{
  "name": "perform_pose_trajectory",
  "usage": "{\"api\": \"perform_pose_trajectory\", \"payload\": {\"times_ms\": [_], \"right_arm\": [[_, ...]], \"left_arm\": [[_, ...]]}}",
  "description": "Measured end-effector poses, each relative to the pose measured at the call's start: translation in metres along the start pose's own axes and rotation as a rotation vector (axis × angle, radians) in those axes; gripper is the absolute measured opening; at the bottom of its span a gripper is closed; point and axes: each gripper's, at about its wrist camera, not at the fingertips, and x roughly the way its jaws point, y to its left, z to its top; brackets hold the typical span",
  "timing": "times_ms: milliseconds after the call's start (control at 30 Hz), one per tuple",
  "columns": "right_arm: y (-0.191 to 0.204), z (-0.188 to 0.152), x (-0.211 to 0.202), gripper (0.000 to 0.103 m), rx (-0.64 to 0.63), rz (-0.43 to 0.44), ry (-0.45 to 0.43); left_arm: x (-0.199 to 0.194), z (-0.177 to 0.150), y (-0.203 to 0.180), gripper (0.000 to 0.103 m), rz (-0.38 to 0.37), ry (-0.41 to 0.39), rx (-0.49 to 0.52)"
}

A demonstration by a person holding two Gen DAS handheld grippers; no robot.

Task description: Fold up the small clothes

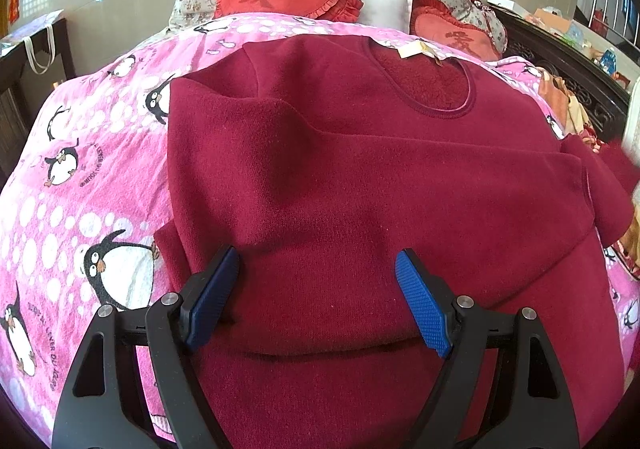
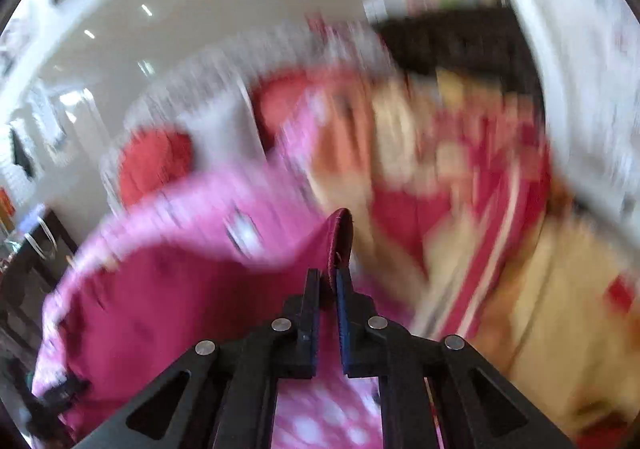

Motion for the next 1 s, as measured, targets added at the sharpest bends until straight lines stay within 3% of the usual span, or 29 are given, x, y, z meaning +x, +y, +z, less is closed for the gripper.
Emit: {"api": "perform_pose_trajectory", "payload": {"times_ms": [100, 233, 333, 400, 567, 700, 800, 900, 1000], "right_arm": [[0.046, 0.042, -0.048, 0.007, -0.057, 0.124, -0.124], [0.118, 0.053, -0.063, 0.007, -0.148, 0.334, -0.105], [0.175, 0.027, -0.040, 0.007, -0.161, 0.478, -0.020], [0.212, -0.007, -0.016, 0.007, -0.165, 0.557, 0.061], [0.261, -0.088, 0.051, 0.007, -0.122, 0.615, 0.239], [0.272, -0.126, 0.078, 0.017, -0.082, 0.692, 0.394], [0.263, -0.131, 0.067, 0.030, -0.115, 0.682, 0.392], [0.237, -0.129, 0.047, 0.040, -0.152, 0.627, 0.334], [0.217, -0.133, 0.037, 0.040, -0.314, 0.423, 0.308]], "left_arm": [[-0.001, 0.000, 0.000, 0.081, 0.000, 0.000, 0.000], [-0.001, 0.001, 0.001, 0.081, -0.005, -0.003, -0.004], [-0.002, 0.002, 0.003, 0.081, -0.011, -0.005, -0.010], [-0.003, 0.002, 0.004, 0.081, -0.017, -0.008, -0.017], [-0.004, 0.001, 0.005, 0.081, -0.023, -0.011, -0.025], [-0.004, 0.001, 0.005, 0.081, -0.026, -0.012, -0.029], [-0.004, 0.001, 0.005, 0.081, -0.026, -0.011, -0.029], [-0.004, 0.001, 0.005, 0.081, -0.026, -0.012, -0.029], [-0.005, 0.000, 0.006, 0.081, -0.042, -0.010, -0.032]]}}
